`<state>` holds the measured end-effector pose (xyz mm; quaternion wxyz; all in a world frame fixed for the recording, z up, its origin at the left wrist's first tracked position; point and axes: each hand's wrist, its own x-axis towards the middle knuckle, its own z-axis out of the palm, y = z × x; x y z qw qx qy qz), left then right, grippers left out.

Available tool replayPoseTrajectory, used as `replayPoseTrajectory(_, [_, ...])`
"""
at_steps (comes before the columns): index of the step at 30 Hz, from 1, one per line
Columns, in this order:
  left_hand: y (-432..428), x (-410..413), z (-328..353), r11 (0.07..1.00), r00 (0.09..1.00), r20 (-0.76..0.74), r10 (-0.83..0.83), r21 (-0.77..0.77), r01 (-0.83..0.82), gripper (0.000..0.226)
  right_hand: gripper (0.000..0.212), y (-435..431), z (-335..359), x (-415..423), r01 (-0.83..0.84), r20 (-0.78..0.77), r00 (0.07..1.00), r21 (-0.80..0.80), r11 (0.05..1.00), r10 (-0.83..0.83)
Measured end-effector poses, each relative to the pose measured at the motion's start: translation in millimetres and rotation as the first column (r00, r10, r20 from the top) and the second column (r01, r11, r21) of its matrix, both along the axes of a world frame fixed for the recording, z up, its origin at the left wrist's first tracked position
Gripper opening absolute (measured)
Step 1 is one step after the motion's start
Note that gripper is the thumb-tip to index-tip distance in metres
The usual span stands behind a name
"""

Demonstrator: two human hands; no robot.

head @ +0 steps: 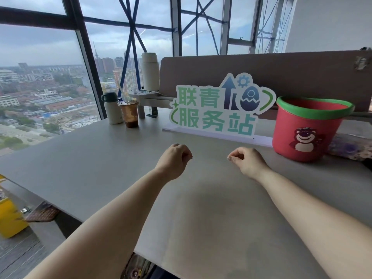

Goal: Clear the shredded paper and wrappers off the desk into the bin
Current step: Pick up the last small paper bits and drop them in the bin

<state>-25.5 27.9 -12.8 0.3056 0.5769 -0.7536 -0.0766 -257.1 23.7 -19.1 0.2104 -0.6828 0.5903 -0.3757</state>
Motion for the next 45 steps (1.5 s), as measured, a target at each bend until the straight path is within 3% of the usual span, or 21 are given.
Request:
replayPoseTrajectory(8, [-25.1,-78.3,70.2,0.979,0.985,0.047,-0.165,-0.114,0.169,0.015,0.013,11.9,74.1,-70.0,0.146,0.01,0.989,-0.128,0.981,-0.146])
replayPoseTrajectory(14, [-38.5,-156.7,117.0,0.938,0.959,-0.014,-0.284,-0.21,0.275,0.019,0.006,17.9,126.8,-134.1,0.32,0.009,0.943,-0.301,0.898,-0.333])
replayPoseTrajectory(18, [-53.2,-207.1,140.6,0.906,0.929,-0.037,-0.368,-0.241,0.349,0.017,0.008,9.2,153.5,-166.8,0.361,-0.021,0.921,-0.331,0.872,-0.389])
replayPoseTrajectory(28, [-99.8,-290.8,155.2,0.872,0.894,0.014,-0.447,-0.217,0.439,0.018,0.008,-37.4,158.1,-207.9,0.372,-0.149,0.893,-0.291,0.881,-0.426])
replayPoseTrajectory(37, [-119.2,-301.3,139.3,0.871,0.881,0.081,-0.466,-0.136,0.473,0.029,0.034,-50.3,146.4,-220.0,0.367,-0.169,0.899,-0.214,0.905,-0.404])
replayPoseTrajectory(45, [-108.7,-300.0,142.6,0.865,0.861,0.13,-0.491,-0.043,0.5,0.039,0.034,-45.3,145.4,-221.5,0.345,-0.192,0.909,-0.156,0.926,-0.371])
